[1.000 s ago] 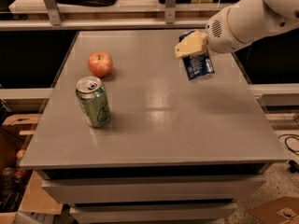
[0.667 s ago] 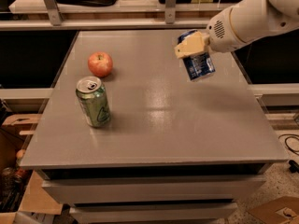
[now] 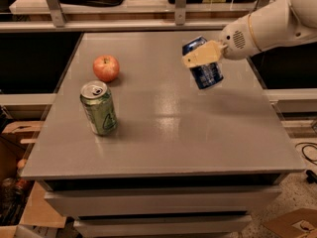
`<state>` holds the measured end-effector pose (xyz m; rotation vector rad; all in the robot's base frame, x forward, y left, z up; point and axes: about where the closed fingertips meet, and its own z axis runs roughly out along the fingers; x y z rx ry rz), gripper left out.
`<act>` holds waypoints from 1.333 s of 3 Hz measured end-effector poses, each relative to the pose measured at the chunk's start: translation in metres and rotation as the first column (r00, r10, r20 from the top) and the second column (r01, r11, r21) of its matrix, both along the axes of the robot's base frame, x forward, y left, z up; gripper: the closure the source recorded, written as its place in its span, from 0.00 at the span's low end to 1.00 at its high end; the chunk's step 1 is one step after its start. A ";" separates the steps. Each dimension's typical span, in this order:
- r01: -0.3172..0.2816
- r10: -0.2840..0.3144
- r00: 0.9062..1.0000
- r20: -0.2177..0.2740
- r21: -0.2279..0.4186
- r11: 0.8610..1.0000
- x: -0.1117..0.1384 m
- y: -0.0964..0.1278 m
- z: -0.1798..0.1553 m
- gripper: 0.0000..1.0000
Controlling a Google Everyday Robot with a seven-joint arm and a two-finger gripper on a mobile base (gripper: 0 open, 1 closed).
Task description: Place pepsi can upright
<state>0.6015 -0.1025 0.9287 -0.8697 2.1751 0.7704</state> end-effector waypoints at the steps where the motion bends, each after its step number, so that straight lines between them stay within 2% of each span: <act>1: -0.141 0.136 0.988 0.068 0.079 0.987 -0.008 0.008 -0.008 1.00; 2: -0.240 0.220 0.967 0.126 0.176 0.955 -0.016 0.015 -0.008 1.00; 3: -0.314 0.276 0.946 0.170 0.267 0.911 -0.025 0.022 -0.004 1.00; 4: -0.383 0.325 0.921 0.215 0.351 0.854 -0.035 0.030 0.003 1.00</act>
Offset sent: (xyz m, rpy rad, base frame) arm -0.0287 0.0163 -0.0045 0.3293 -0.1617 0.3432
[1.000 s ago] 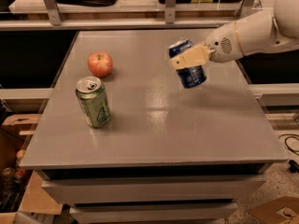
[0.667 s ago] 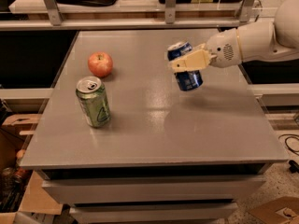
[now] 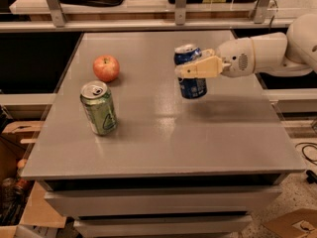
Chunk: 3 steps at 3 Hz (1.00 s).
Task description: Place pepsi can upright
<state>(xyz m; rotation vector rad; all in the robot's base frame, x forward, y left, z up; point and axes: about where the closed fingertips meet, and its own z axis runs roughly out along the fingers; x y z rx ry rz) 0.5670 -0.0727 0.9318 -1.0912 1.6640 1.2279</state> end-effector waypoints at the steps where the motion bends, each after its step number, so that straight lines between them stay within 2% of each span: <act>1: -0.019 0.016 0.999 0.044 0.067 0.998 -0.011 0.004 0.005 1.00; 2: 0.005 -0.016 0.994 0.111 0.103 0.995 -0.020 0.006 0.007 1.00; 3: 0.041 -0.060 0.986 0.153 0.123 0.991 -0.022 0.005 0.005 1.00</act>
Offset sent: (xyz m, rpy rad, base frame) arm -0.0286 0.0000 0.0081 0.1429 -0.2053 -0.0696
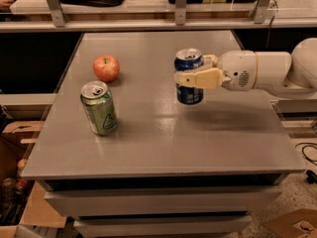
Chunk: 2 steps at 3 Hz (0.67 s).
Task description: Place pepsi can upright
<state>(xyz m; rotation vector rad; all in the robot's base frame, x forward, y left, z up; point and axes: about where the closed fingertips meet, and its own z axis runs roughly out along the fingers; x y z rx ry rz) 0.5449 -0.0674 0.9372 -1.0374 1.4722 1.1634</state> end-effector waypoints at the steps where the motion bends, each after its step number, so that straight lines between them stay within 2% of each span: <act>1: 0.030 -0.030 0.999 0.024 0.011 0.999 0.002 0.000 -0.003 1.00; 2: 0.055 -0.056 0.998 0.035 0.020 0.998 0.007 -0.001 -0.009 0.84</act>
Offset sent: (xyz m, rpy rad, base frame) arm 0.0146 -0.0087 -0.0177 0.0292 -0.0479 -0.0976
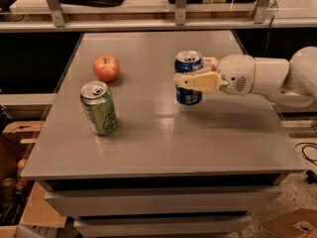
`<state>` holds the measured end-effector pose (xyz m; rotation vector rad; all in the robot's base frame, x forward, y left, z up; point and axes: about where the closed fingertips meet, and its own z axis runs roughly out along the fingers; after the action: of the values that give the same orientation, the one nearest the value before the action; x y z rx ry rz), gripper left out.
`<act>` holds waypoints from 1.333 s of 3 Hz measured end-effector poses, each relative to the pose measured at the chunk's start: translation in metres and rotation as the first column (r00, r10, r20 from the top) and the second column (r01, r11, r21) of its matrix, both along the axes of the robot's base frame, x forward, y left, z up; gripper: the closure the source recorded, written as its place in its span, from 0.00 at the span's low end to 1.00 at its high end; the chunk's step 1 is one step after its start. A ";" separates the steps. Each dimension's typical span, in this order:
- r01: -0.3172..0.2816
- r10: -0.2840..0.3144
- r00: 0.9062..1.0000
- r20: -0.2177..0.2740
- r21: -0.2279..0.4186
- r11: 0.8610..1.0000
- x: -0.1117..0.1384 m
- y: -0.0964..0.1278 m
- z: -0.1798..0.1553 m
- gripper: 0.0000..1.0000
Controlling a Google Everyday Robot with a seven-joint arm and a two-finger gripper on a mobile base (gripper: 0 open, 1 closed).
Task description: Place pepsi can upright
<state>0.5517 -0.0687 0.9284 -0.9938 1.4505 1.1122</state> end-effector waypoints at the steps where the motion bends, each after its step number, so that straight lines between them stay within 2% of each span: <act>1: 0.019 -0.019 1.000 0.011 0.006 1.000 0.005 -0.003 -0.005 0.61; 3: 0.039 -0.039 0.999 0.024 0.000 0.999 0.013 -0.007 -0.013 0.13; 4: 0.037 -0.036 0.999 0.029 -0.009 0.999 0.015 -0.008 -0.014 0.00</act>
Offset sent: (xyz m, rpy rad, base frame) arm 0.0166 -0.0140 -0.0162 0.0018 -0.0282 -0.0581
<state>0.5666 -0.0769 0.9143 -0.9820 1.4466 1.0619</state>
